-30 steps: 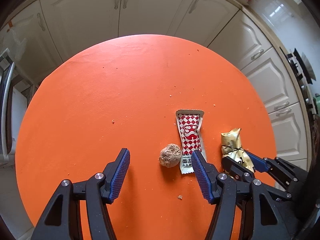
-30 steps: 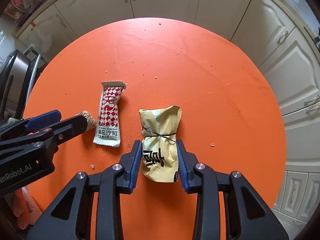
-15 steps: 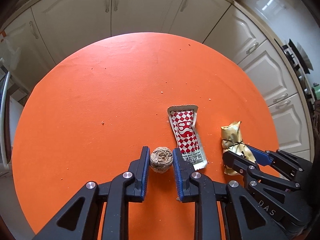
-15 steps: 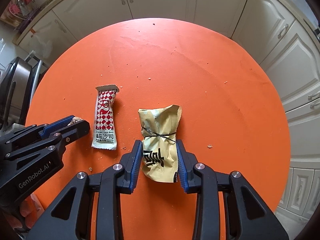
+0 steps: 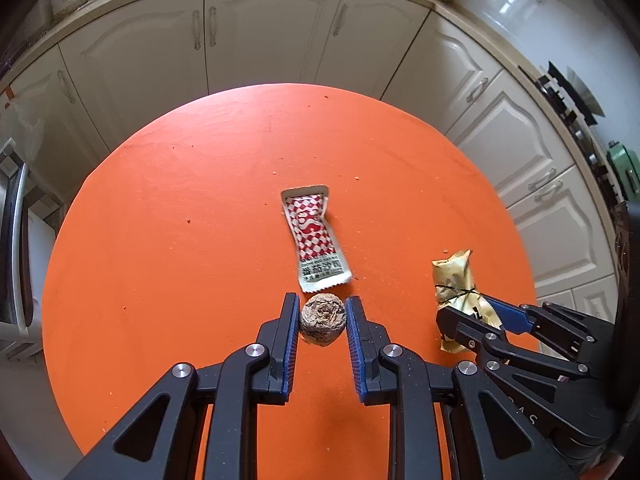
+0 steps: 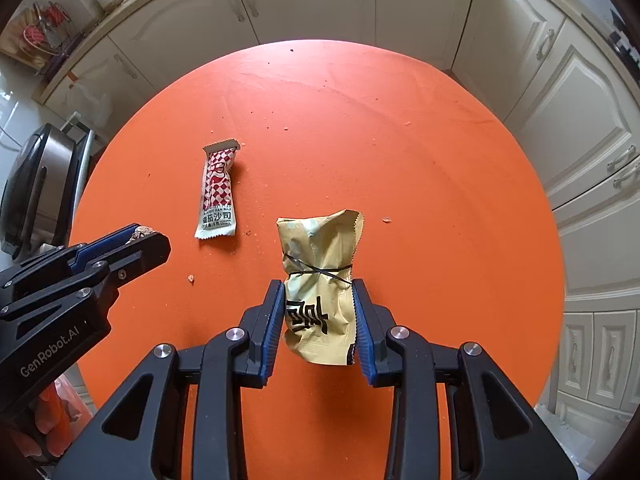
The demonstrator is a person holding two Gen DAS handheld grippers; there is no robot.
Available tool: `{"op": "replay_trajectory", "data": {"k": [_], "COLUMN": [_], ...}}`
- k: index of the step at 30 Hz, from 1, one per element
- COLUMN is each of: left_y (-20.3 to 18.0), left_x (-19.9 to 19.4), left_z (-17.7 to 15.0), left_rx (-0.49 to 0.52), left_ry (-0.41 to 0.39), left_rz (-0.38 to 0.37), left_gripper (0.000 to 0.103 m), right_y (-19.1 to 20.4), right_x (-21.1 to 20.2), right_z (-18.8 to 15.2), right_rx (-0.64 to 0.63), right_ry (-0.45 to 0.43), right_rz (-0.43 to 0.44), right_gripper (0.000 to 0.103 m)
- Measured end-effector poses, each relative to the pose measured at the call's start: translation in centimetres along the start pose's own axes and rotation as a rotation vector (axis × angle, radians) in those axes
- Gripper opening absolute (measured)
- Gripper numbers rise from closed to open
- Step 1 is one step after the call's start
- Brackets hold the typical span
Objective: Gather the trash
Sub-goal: 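Carry the gold wrapper and potato over the blue bucket with both grippers, then open both grippers over the bucket, dropping the potato and wrapper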
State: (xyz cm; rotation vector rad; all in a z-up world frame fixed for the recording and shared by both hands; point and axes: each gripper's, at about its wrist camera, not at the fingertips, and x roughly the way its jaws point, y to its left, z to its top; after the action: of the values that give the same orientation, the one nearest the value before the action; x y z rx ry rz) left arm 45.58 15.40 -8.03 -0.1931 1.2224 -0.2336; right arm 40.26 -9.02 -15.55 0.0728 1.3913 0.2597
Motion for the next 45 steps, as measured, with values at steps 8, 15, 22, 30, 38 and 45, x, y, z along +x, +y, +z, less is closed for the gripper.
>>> {"op": "replay_trajectory", "data": {"k": [8,15,22,30,38,45], "left_y": [-6.7,-12.3,-20.3,-28.9,-35.9,-40.7], "left_x": [-1.5,-2.1,-0.6,2.5,7.2,11.4], "left_z": [-3.3,-6.2,-8.5,-10.5,-10.4,-10.1], "left_rx": [0.119,0.235,0.382,0.54,0.637,0.685], "left_ry": [-0.012,-0.001,0.034,0.074,0.121,0.157], "left_rz": [-0.005,-0.013,-0.045,-0.068,-0.074,-0.065], "left_gripper": [0.019,0.019,0.019,0.019,0.019,0.019], "right_y": [-4.0,-9.2,-16.9,-25.5,-31.9,-35.9], "right_x": [-4.3,-6.9,-8.8,-9.7,-9.6,-9.5], "right_z": [-3.6,-7.4,-11.9,-16.6,-21.3,-23.8], "right_rx": [0.078,0.18,0.323,0.506,0.636,0.712], "right_ry": [-0.08,-0.121,-0.146,-0.159,-0.138,-0.127], "right_rz": [-0.033,-0.056,-0.075,-0.109,-0.124,-0.124], "right_gripper": [0.033,0.033,0.033,0.033,0.033,0.033]}}
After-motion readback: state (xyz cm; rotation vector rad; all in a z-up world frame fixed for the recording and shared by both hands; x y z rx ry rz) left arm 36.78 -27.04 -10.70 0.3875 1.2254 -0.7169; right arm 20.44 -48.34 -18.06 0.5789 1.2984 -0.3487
